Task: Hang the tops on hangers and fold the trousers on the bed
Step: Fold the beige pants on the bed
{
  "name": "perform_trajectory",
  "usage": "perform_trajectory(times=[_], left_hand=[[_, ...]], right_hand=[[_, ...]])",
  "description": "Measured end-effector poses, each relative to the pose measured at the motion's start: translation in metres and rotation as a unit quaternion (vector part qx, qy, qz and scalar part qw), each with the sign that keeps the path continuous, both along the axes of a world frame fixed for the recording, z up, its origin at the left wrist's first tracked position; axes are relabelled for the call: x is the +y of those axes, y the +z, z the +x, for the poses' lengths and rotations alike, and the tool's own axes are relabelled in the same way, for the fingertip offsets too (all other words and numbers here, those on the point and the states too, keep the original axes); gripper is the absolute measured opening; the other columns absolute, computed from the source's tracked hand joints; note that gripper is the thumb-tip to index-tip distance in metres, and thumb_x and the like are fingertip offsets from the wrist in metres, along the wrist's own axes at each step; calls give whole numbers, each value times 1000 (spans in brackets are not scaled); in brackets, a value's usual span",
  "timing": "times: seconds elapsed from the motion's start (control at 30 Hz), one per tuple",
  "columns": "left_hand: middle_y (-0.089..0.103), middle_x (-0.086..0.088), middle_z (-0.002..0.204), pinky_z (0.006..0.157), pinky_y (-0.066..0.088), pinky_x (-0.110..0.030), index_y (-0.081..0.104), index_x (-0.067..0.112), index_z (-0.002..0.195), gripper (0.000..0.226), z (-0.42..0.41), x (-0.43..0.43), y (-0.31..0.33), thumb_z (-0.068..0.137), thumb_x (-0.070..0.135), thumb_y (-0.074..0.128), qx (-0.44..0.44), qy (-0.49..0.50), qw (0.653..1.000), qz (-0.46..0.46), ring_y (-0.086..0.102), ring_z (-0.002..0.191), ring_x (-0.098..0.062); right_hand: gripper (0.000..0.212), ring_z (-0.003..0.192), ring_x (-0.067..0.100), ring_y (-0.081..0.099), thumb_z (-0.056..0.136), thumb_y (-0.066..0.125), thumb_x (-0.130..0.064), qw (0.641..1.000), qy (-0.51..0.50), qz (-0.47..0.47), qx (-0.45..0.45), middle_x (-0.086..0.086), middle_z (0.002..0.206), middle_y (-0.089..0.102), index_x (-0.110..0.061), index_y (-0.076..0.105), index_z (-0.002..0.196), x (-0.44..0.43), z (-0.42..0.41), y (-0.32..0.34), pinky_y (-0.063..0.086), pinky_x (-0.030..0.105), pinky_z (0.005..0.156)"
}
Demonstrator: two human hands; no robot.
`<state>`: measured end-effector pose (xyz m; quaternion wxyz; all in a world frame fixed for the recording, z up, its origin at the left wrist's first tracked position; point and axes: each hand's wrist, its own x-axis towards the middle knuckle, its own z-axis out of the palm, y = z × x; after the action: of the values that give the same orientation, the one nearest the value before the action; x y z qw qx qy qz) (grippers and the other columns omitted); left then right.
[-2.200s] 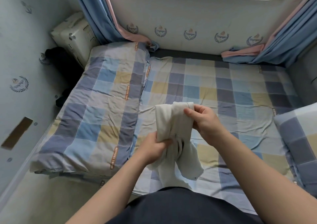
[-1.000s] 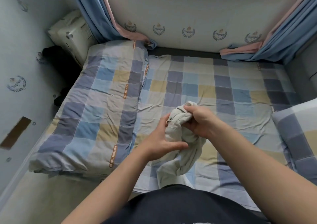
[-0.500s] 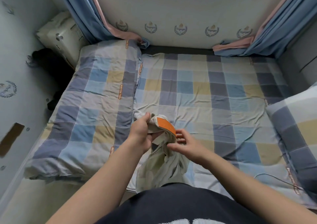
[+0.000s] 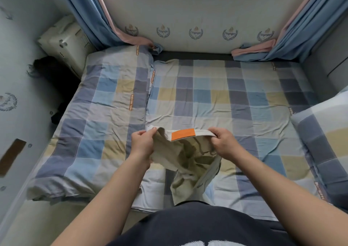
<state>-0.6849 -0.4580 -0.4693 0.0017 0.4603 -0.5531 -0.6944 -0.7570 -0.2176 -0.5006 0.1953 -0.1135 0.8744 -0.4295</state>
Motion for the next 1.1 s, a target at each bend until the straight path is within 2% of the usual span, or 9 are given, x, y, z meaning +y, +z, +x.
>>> perform_trajectory(times=[0.07,0.13,0.23,0.33,0.4,0.57,0.7,0.93,1.1], left_hand=[[49,-2,135,94,46,-35,46,18,140,64,2,-3,-3,88,39,76,22,-119,978,-169,52,115,-18],[45,5,143,110,39,-39,44,29,143,79,2,5,2,77,52,81,66,-315,908,-270,43,130,-15],[58,10,135,106,44,-43,47,36,137,78,-5,31,6,69,60,75,79,-475,811,-331,54,126,-16],[67,1,107,86,52,-45,55,29,112,28,-22,46,3,86,29,67,103,-436,792,-415,63,104,-26],[64,-4,94,76,51,-43,57,22,97,11,-36,41,1,89,15,58,96,-410,780,-462,61,92,-31],[51,-3,105,75,47,-34,68,19,102,25,-72,12,10,86,5,54,106,-346,758,-542,54,81,-28],[48,-3,107,71,48,-36,68,18,101,22,-87,-6,7,88,3,57,92,-340,734,-581,55,82,-27],[53,-12,115,87,46,-39,64,18,94,24,-64,-70,-39,84,-1,53,-60,-267,777,-567,54,104,-35],[54,-13,116,83,45,-41,59,19,95,27,-28,-101,-72,87,-4,47,-98,-223,760,-603,44,106,-37]], right_hand=[[20,61,9,49,81,50,-29,999,12,-23,29,-7,64,57,-17,64,73,-5,-8,18,40,32,59],[19,62,9,49,81,56,-29,997,22,-40,58,-7,64,58,-14,65,75,-14,-14,34,39,29,58],[11,61,8,55,87,70,-18,994,47,-55,81,-8,69,63,-24,65,79,-28,-22,58,45,28,56],[20,52,3,51,86,74,-16,991,88,-57,80,-17,62,60,-31,64,78,-33,-29,76,40,17,49],[18,54,3,53,85,77,-22,991,111,-2,80,-15,67,60,-32,62,82,-29,-36,83,41,17,49],[9,85,21,62,90,69,-17,939,149,296,94,0,93,66,-22,67,97,-10,-53,64,52,32,72],[22,87,27,64,90,55,-8,922,41,358,140,3,98,67,-24,66,98,5,-62,39,54,36,71],[22,98,30,62,96,43,-11,880,-57,454,131,5,109,62,-21,61,105,66,-60,-5,44,35,68],[19,94,33,61,95,37,-8,882,-83,439,152,7,106,53,-20,51,101,87,-59,-17,46,37,70]])
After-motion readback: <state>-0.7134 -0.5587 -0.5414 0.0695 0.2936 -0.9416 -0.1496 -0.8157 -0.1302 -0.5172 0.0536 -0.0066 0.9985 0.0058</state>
